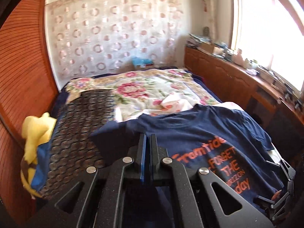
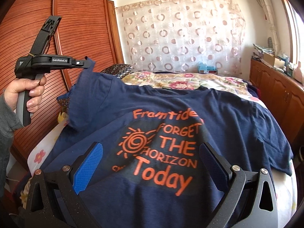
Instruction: Fold small clothes
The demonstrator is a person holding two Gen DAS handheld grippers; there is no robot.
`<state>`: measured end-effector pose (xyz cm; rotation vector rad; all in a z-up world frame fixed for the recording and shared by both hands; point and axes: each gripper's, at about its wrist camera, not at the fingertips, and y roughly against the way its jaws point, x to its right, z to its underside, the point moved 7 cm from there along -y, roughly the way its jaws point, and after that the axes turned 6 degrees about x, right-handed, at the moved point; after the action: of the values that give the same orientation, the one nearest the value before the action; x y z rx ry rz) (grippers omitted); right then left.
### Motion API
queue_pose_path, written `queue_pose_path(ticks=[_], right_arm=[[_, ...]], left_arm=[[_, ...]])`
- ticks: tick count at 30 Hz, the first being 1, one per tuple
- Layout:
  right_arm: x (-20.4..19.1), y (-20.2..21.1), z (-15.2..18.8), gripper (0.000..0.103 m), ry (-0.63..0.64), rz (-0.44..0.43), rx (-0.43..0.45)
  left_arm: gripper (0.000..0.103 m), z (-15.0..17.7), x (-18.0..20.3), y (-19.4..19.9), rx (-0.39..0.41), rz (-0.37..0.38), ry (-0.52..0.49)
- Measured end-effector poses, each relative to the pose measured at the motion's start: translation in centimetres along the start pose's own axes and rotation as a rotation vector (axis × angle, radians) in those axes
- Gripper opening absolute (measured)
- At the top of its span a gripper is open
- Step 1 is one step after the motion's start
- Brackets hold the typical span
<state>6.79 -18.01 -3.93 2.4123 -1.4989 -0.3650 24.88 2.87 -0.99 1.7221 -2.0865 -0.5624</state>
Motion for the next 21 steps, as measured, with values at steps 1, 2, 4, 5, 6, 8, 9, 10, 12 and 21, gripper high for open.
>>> queue_pose_path(ticks=[1, 2, 4, 5, 6, 8, 9, 10, 12, 21], right_arm=[[0.1, 0.1, 0.1, 0.101, -0.003, 0.004, -0.001], [0.2, 0.1, 0.2, 0.101, -0.006, 0.006, -0.003], [0.1, 0.1, 0.3, 0.101, -0.009, 0.01, -0.006], [0.1, 0.0, 0.5, 0.101, -0.009, 0.013, -0.006], [0.1, 0.0, 0.3, 0.101, -0.01, 0.012, -0.008], [-0.2, -0.2, 0.1, 0.101, -0.009, 0.013, -0.01], [-0.2, -0.4, -0.1, 0.101, -0.005, 0.013, -0.012], [-0.3, -0.4, -0.1, 0.101, -0.001, 0.014, -0.012], [-0.1, -0.5, -0.4, 0.101, 0.005, 0.007, -0.013], [0.9, -3.0, -2.9, 0.099, 0.082, -0.005, -0.043]], left_arm=[[0.012, -0.1, 0.3, 0.0, -0.001, 0.01, -0.004], [0.021, -0.1, 0.4, 0.1, -0.001, 0.014, -0.005], [0.029, 0.1, 0.5, 0.6, 0.01, 0.025, -0.012], [0.037, 0.3, 0.5, 0.8, 0.013, 0.032, -0.014], [0.039, 0.5, 0.3, 1.1, 0.015, 0.035, -0.017], [0.044, 0.8, 0.2, 1.4, 0.013, 0.026, -0.024], [0.051, 1.2, -0.2, 1.6, 0.011, 0.017, -0.024], [0.055, 1.5, -0.4, 1.7, 0.01, 0.013, -0.023], [0.069, 2.3, -1.1, 1.8, 0.007, 0.003, -0.016], [0.071, 3.9, -3.6, -0.9, -0.049, -0.052, 0.017]])
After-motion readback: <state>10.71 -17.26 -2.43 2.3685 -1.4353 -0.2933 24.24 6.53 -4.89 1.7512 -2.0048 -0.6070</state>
